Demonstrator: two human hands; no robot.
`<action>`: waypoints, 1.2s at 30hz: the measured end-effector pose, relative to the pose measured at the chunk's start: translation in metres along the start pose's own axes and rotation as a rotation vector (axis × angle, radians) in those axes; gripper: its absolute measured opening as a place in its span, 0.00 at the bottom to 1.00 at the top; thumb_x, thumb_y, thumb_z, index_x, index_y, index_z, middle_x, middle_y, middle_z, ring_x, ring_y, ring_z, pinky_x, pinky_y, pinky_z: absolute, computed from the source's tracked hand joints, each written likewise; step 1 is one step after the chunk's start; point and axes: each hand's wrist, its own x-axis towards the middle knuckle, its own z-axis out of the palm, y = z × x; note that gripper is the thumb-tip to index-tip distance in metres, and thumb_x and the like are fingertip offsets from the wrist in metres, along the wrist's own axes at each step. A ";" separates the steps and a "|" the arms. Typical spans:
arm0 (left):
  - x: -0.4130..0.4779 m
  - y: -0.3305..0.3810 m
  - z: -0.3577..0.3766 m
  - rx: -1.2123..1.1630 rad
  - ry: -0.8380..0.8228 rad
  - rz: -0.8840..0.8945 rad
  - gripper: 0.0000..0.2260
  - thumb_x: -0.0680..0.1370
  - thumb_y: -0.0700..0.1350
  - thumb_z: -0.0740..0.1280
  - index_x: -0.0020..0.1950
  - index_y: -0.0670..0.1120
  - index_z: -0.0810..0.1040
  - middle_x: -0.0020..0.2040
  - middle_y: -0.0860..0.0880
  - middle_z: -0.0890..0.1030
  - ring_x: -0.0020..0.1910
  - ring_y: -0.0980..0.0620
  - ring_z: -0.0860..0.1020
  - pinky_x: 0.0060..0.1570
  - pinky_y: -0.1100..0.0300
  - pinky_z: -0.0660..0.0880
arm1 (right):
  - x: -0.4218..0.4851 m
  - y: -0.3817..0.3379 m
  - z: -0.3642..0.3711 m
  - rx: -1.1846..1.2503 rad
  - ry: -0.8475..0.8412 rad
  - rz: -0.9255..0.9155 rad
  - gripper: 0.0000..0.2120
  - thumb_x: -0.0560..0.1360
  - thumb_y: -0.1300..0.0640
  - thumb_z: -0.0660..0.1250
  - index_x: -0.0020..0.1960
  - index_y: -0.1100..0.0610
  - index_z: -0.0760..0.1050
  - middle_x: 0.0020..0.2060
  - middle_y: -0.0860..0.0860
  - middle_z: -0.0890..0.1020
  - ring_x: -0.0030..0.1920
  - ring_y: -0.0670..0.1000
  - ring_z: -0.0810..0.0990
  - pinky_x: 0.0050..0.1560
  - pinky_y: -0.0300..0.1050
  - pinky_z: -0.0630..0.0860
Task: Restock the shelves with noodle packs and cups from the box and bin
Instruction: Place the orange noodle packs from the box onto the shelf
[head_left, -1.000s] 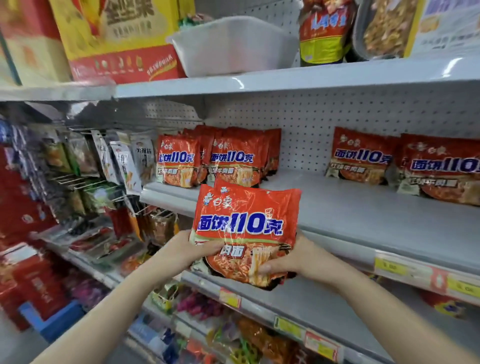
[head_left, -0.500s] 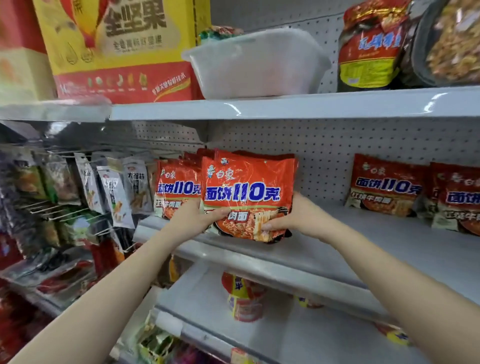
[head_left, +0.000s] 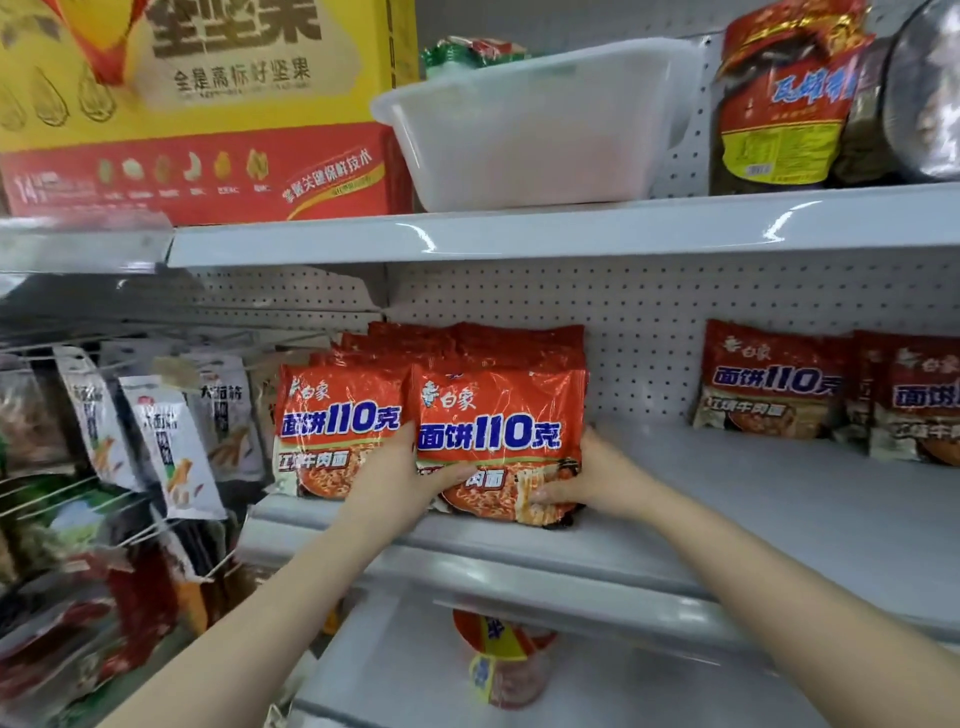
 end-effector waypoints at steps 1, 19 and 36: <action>0.001 -0.001 0.001 -0.008 0.016 0.014 0.24 0.70 0.63 0.73 0.57 0.54 0.68 0.47 0.63 0.77 0.39 0.68 0.73 0.35 0.74 0.67 | 0.000 0.003 0.001 0.001 0.018 -0.004 0.49 0.56 0.41 0.81 0.71 0.47 0.62 0.64 0.44 0.77 0.65 0.46 0.75 0.68 0.54 0.72; -0.007 -0.010 0.010 0.083 0.143 0.100 0.42 0.66 0.73 0.63 0.72 0.48 0.67 0.65 0.51 0.73 0.62 0.51 0.74 0.58 0.54 0.75 | -0.024 -0.009 0.021 0.003 0.132 0.110 0.40 0.70 0.43 0.75 0.74 0.47 0.56 0.65 0.42 0.72 0.62 0.41 0.74 0.60 0.36 0.71; -0.008 0.093 0.031 -0.152 -0.025 0.384 0.30 0.72 0.59 0.73 0.69 0.55 0.65 0.60 0.59 0.65 0.56 0.62 0.69 0.56 0.64 0.67 | -0.090 -0.011 -0.079 0.155 0.429 0.195 0.17 0.68 0.51 0.77 0.53 0.42 0.74 0.47 0.37 0.83 0.46 0.35 0.82 0.45 0.30 0.76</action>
